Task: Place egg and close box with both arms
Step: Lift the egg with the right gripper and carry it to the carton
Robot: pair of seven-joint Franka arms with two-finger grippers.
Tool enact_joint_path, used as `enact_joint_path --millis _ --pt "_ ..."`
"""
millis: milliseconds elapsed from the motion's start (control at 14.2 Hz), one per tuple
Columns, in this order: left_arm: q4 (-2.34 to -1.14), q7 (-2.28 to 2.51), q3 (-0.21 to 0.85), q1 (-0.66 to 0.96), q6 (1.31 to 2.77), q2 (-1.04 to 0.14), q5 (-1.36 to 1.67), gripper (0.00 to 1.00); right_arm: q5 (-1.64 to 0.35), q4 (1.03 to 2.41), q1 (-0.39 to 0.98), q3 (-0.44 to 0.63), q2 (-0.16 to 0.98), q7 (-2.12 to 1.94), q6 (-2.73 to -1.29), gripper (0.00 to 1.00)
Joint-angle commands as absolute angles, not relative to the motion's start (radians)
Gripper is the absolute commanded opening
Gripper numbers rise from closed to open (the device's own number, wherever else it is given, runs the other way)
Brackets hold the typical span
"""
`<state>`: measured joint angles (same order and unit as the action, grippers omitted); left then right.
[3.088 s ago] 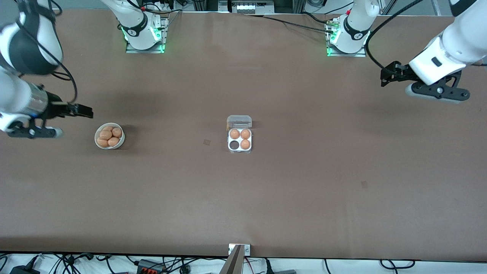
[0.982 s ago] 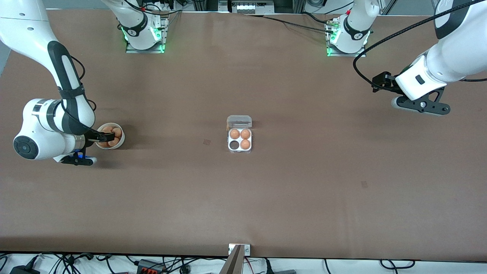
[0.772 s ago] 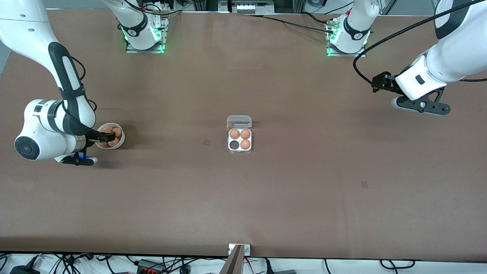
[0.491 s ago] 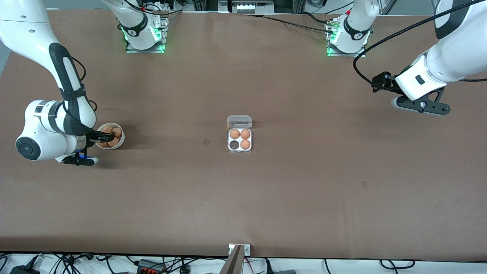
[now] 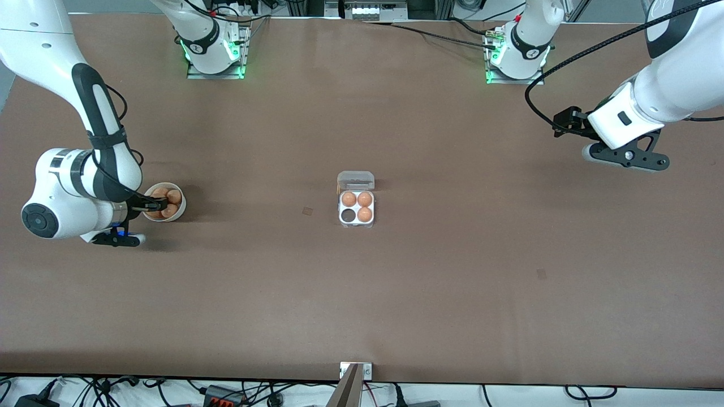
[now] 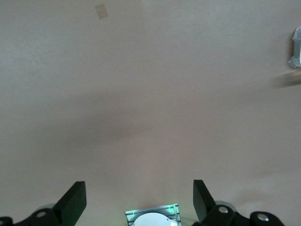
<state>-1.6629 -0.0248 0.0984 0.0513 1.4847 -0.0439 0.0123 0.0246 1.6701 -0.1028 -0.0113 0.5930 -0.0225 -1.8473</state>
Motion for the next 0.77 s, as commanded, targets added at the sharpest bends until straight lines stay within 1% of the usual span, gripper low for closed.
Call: enact_joint_path --millis 0,140,211,281,421,702 --pt "-1.624 -0.04 0.1 0.049 1.457 -0.058 0.003 1.0 0.015 1.533 -0.101 -0.035 0.581 -0.041 -1.696 0.15" --pt "-1.626 -0.04 0.098 0.049 1.457 -0.058 0.003 1.0 0.014 1.404 -0.081 -0.069 0.587 -0.04 -1.591 0.15" --pt "-1.625 -0.04 0.1 0.049 1.457 -0.058 0.005 1.0 0.015 1.373 -0.055 -0.086 0.591 -0.04 -1.586 0.15" --pt "-1.626 -0.04 0.1 0.049 1.457 -0.058 0.003 1.0 0.014 1.37 -0.023 -0.089 0.591 -0.037 -1.591 0.15" --pt "-1.625 -0.04 0.1 0.049 1.457 -0.058 0.005 1.0 0.011 1.37 0.07 -0.091 0.595 -0.018 -1.675 0.15" --pt "-1.626 -0.04 0.1 0.049 1.457 -0.058 0.003 1.0 0.011 1.365 0.245 -0.091 0.629 0.024 -1.799 0.15"
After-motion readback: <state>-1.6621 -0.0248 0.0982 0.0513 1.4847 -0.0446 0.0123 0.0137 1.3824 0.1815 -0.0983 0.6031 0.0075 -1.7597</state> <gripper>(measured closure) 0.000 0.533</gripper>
